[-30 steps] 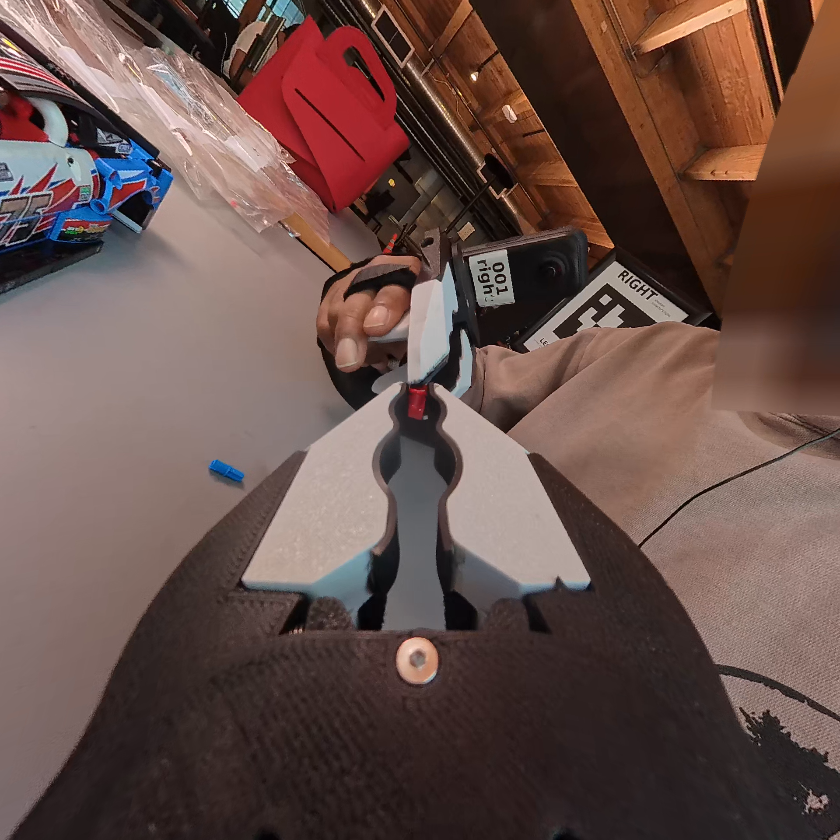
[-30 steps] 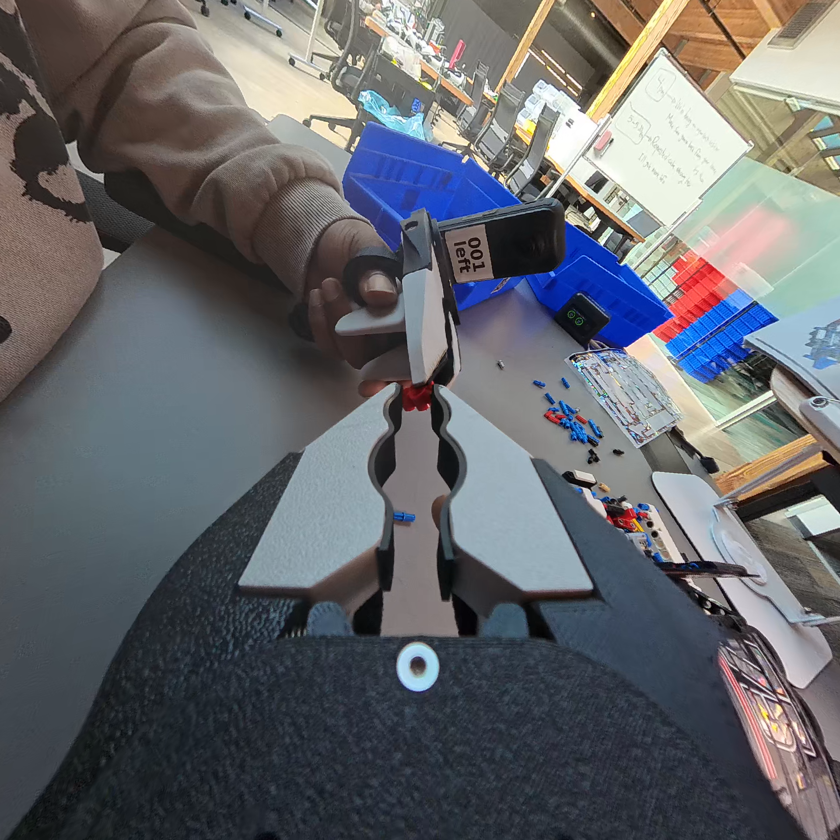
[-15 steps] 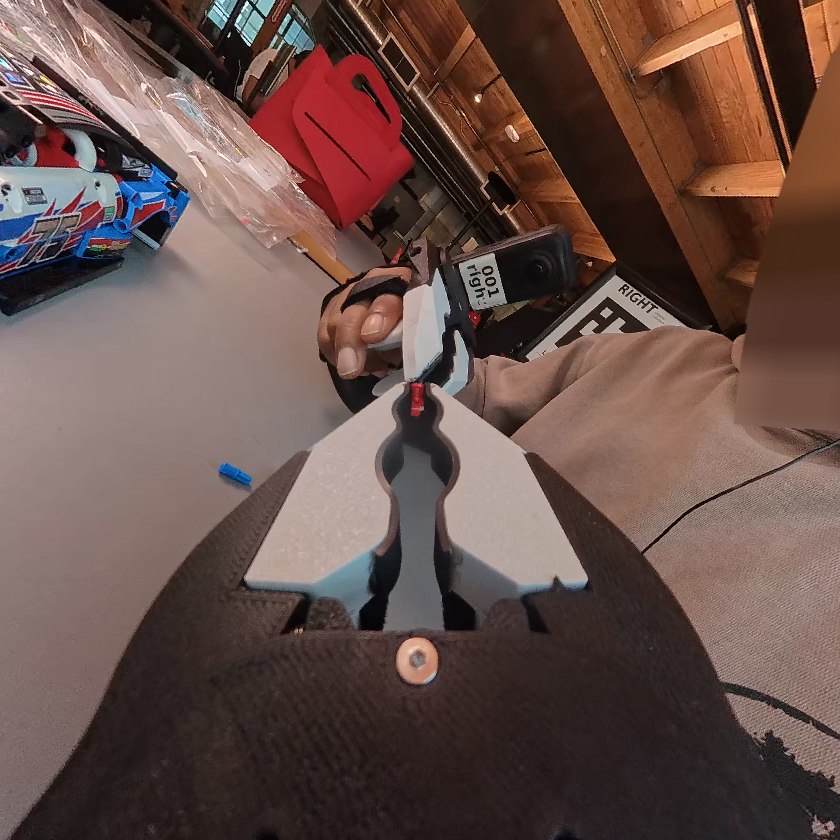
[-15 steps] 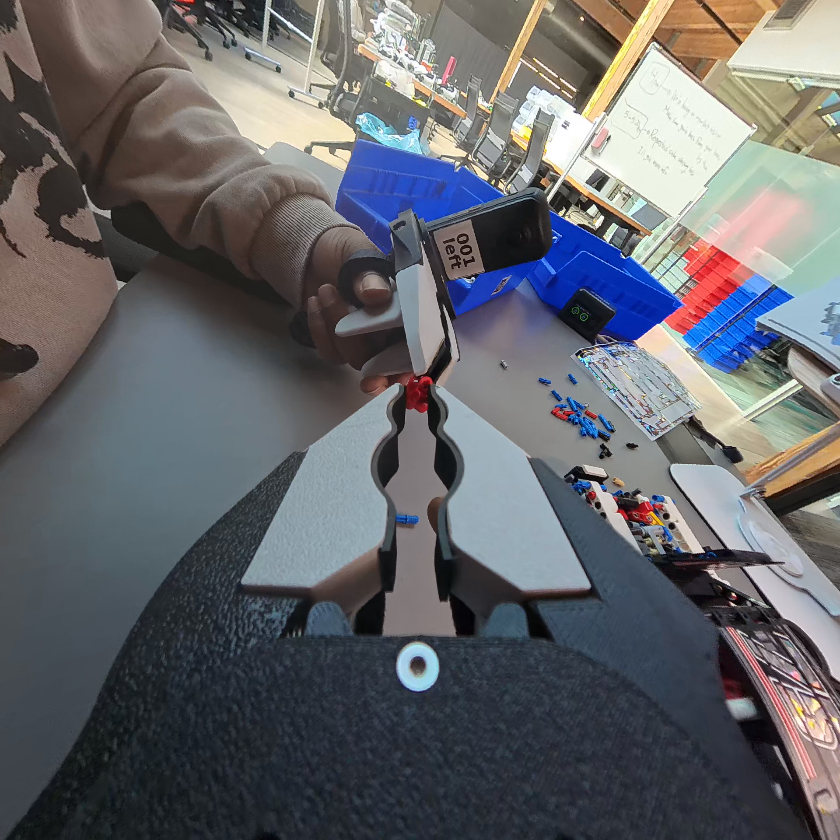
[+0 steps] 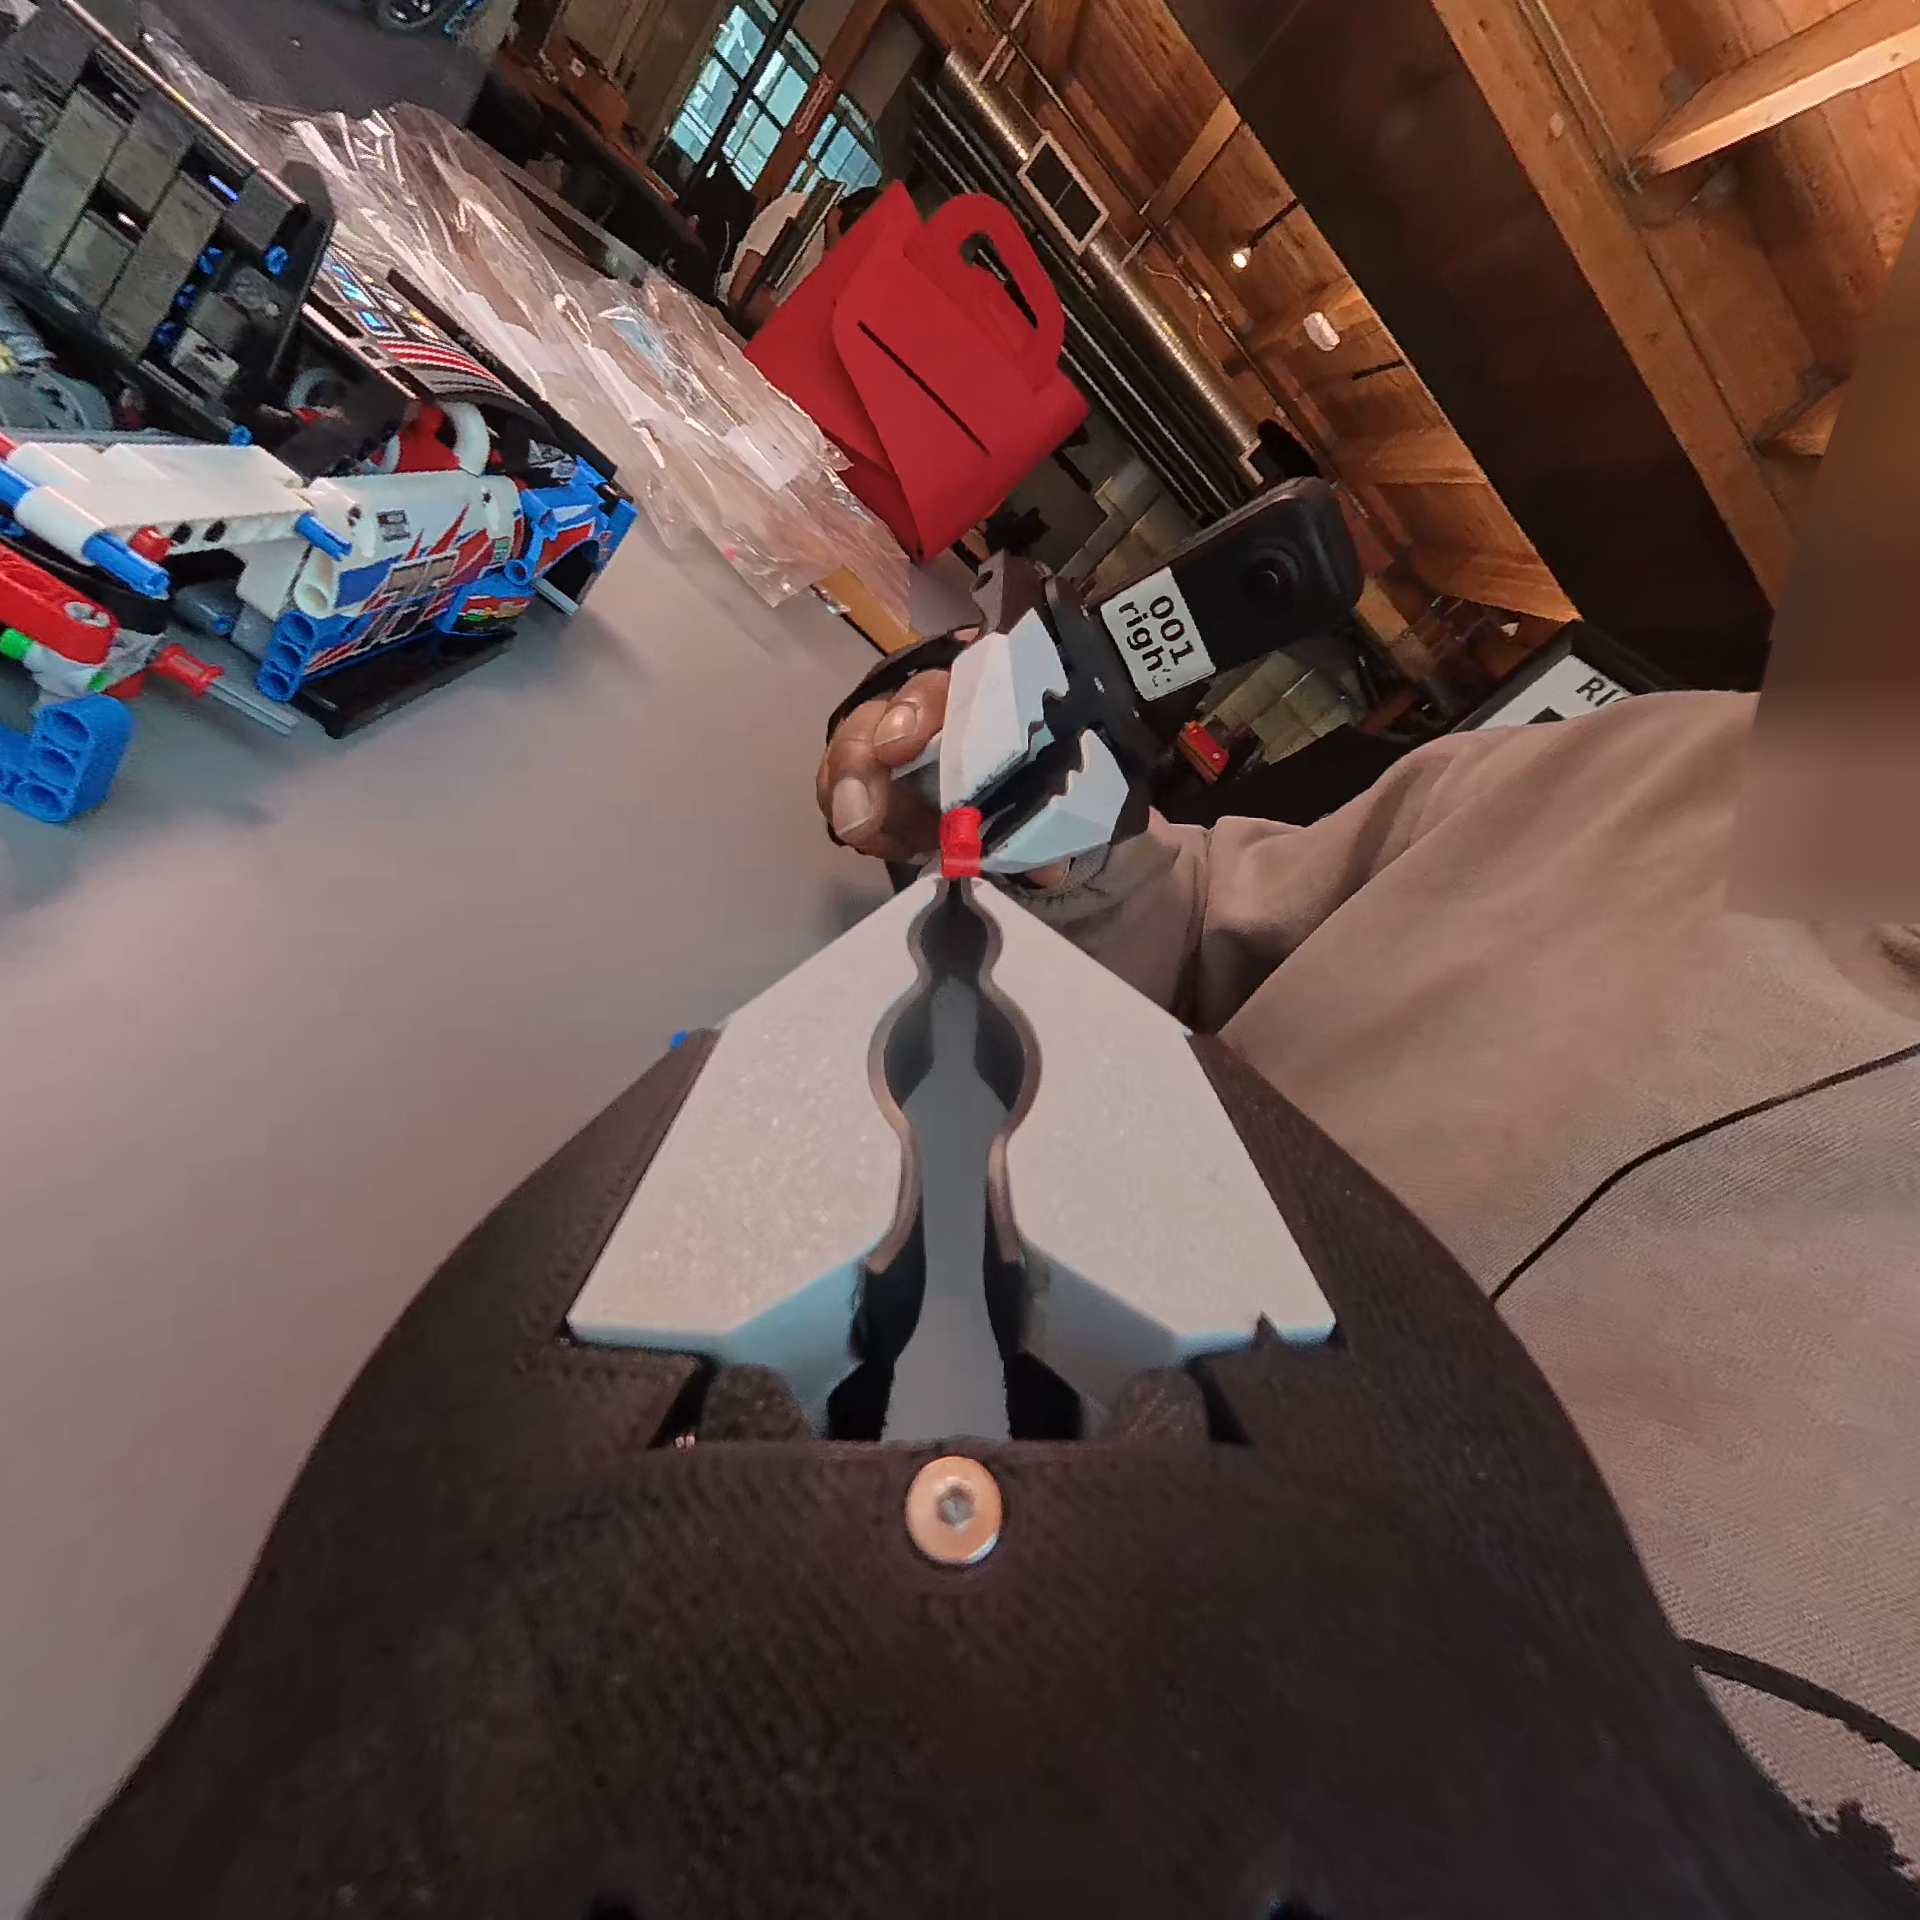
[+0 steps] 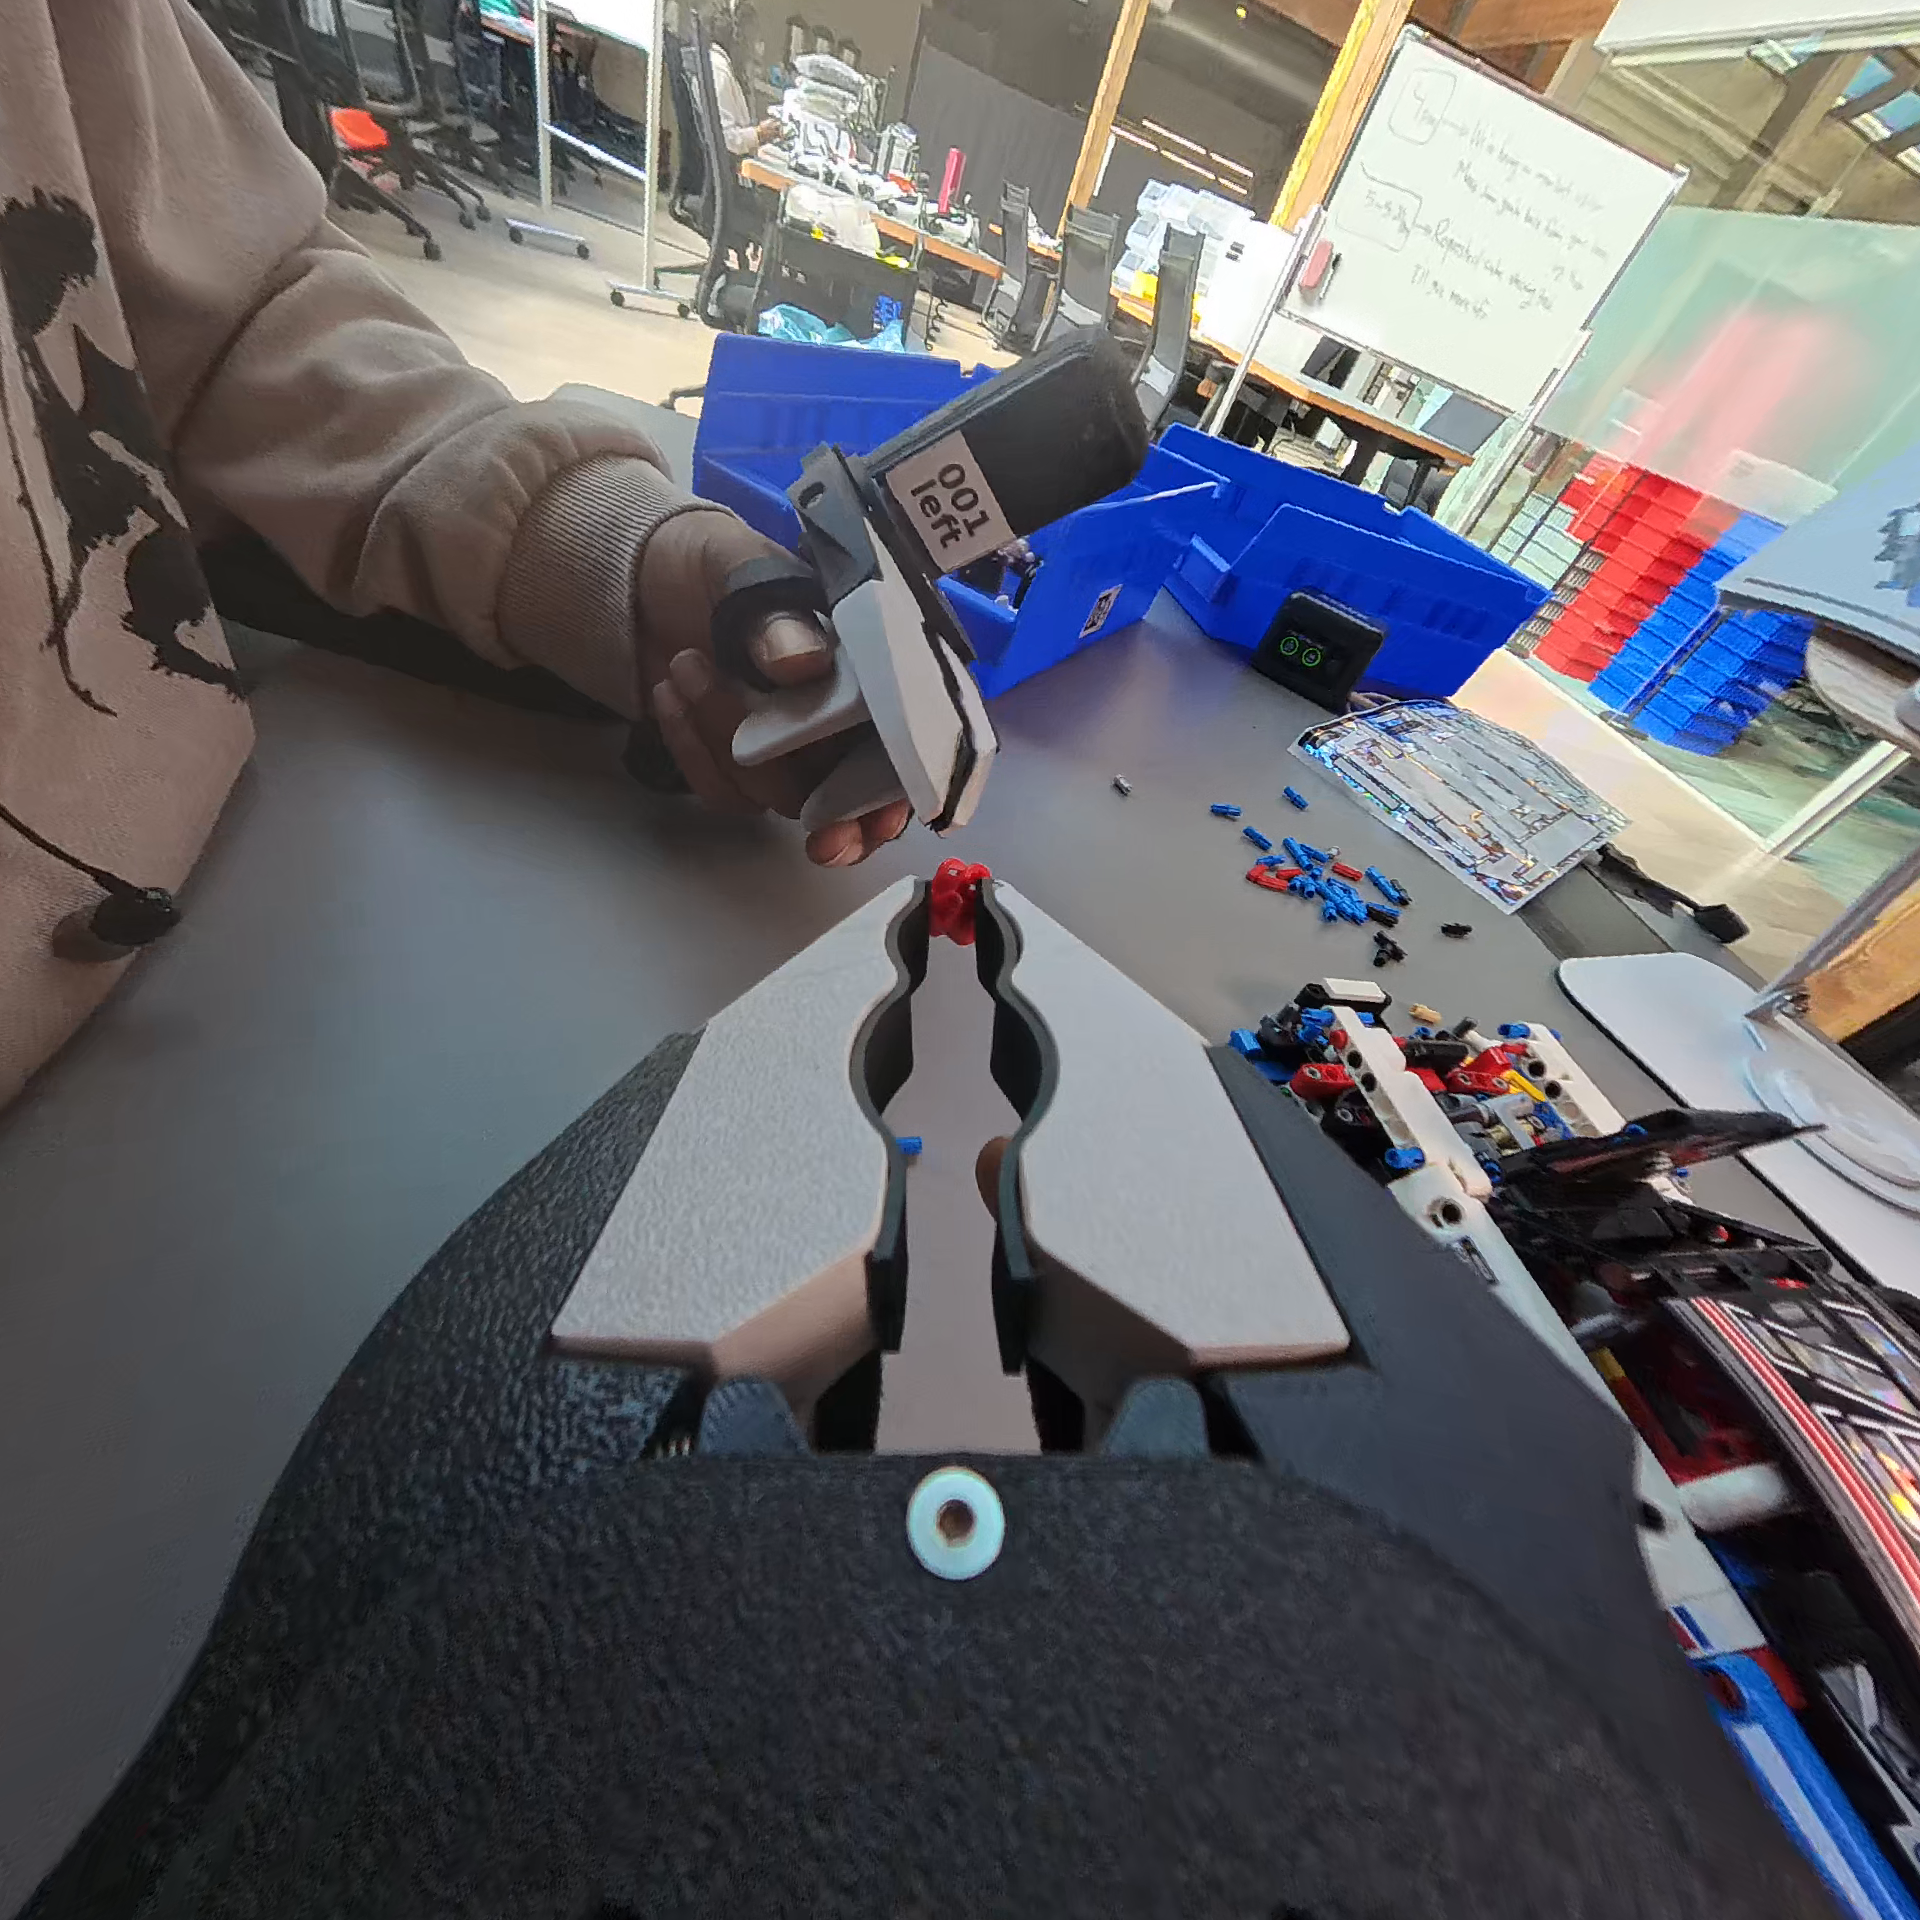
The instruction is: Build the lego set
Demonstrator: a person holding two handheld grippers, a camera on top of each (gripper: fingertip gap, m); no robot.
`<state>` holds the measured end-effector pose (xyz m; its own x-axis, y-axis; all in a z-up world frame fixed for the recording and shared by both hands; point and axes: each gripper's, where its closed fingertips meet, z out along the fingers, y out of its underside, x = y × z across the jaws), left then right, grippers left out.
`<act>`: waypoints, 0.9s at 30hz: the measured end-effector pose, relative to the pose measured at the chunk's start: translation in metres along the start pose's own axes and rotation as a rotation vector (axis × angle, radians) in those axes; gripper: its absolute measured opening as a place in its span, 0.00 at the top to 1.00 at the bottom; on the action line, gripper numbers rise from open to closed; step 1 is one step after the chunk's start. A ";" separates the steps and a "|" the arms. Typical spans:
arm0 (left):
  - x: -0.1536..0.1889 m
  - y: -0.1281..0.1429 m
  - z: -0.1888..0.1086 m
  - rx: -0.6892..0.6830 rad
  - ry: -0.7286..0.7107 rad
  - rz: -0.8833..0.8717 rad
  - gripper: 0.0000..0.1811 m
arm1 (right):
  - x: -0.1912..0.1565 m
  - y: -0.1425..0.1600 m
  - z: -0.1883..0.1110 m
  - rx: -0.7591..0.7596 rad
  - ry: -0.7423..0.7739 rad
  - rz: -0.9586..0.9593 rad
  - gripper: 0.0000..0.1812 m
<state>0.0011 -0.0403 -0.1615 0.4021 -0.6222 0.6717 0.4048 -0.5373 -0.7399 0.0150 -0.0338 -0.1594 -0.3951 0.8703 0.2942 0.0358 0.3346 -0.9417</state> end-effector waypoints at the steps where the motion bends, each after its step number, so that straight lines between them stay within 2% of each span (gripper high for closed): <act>1: -0.003 0.000 -0.001 -0.005 -0.024 0.019 1.00 | 0.003 0.001 -0.001 0.002 0.012 0.008 0.96; 5: -0.011 0.001 -0.004 -0.022 -0.115 0.105 0.96 | 0.018 0.008 -0.003 -0.009 0.072 0.024 0.96; 12: -0.028 -0.002 -0.012 -0.048 -0.289 0.269 0.87 | 0.043 0.043 -0.005 -0.153 0.163 0.069 0.96; 19: -0.037 -0.004 -0.015 -0.058 -0.398 0.381 0.82 | 0.063 0.096 -0.018 -0.487 0.278 0.183 0.96; 23: -0.042 -0.007 -0.017 -0.054 -0.427 0.411 0.82 | 0.064 0.100 -0.026 -0.511 0.273 0.318 0.96; 27: -0.046 -0.007 -0.019 -0.054 -0.433 0.396 0.81 | 0.063 0.101 -0.026 -0.510 0.263 0.329 0.96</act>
<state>-0.0356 -0.0186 -0.1876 0.8173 -0.4986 0.2888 0.1172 -0.3469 -0.9306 0.0179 0.0646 -0.2319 -0.0537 0.9940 0.0952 0.5726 0.1088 -0.8126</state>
